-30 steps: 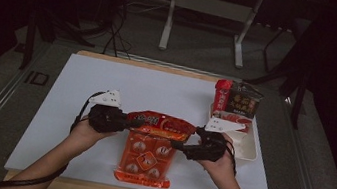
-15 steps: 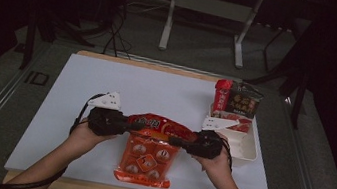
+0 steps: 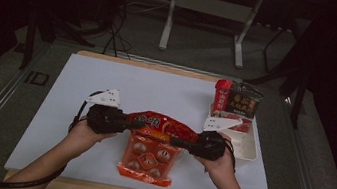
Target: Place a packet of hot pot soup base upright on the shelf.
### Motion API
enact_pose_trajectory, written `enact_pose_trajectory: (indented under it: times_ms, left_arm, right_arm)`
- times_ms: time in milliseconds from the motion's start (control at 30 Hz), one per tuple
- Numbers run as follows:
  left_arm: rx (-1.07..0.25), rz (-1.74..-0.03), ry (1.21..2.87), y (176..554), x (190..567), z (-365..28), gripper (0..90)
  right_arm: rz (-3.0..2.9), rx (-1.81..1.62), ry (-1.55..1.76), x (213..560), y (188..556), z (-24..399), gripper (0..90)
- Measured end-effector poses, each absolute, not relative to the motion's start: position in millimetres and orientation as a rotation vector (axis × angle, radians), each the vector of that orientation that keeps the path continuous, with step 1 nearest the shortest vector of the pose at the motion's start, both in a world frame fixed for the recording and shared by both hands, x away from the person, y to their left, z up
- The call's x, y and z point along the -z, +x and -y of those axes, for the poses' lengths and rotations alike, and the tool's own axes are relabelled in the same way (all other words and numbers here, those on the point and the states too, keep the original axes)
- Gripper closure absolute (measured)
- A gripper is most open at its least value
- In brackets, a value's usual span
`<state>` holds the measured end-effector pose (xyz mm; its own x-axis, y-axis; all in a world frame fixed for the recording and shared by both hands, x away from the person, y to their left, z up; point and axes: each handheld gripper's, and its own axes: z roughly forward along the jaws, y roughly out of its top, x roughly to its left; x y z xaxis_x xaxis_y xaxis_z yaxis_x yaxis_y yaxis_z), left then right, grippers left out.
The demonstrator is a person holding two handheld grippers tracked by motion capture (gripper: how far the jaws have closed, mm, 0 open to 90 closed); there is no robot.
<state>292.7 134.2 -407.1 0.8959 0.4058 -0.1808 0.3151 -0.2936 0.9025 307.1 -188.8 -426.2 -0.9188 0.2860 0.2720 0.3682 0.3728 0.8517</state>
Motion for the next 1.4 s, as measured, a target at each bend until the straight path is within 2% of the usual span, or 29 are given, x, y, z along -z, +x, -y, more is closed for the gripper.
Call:
enact_pose_trajectory:
  times_ms: [233, 400, 633, 833, 1000, 1067, 1167, 1400]
  left_arm:
    - [-0.097, -0.485, 1.852, 288.3, 392.1, -135.3, 87.2]
    - [-0.12, -0.477, 1.828, 289.9, 392.9, -134.3, 77.3]
    - [-0.13, -0.538, 1.759, 290.7, 395.1, -138.9, 37.3]
    - [-0.142, -0.592, 1.764, 290.7, 402.7, -142.7, 14.0]
    - [-0.121, -0.587, 1.752, 291.8, 410.5, -143.8, 13.1]
    - [-0.136, -0.582, 1.748, 292.0, 416.1, -142.7, 4.9]
    - [-0.146, -0.603, 1.769, 291.4, 423.9, -141.0, 2.0]
    - [-0.158, -0.644, 1.766, 288.5, 442.5, -148.2, 2.0]
  right_arm:
    - [2.522, 1.686, -0.588, 399.8, 299.5, 194.5, 90.0]
    - [2.591, 1.661, -0.537, 383.4, 300.4, 194.3, 90.0]
    - [2.636, 1.669, -0.521, 370.2, 300.6, 196.1, 90.0]
    - [2.597, 1.738, -0.559, 357.9, 303.8, 207.1, 90.0]
    - [2.578, 1.786, -0.568, 343.9, 305.4, 216.5, 90.0]
    - [2.582, 1.804, -0.568, 337.5, 305.4, 219.8, 90.0]
    - [2.579, 1.828, -0.585, 327.8, 306.5, 227.1, 90.0]
    - [2.573, 1.895, -0.621, 310.5, 309.5, 246.8, 90.0]
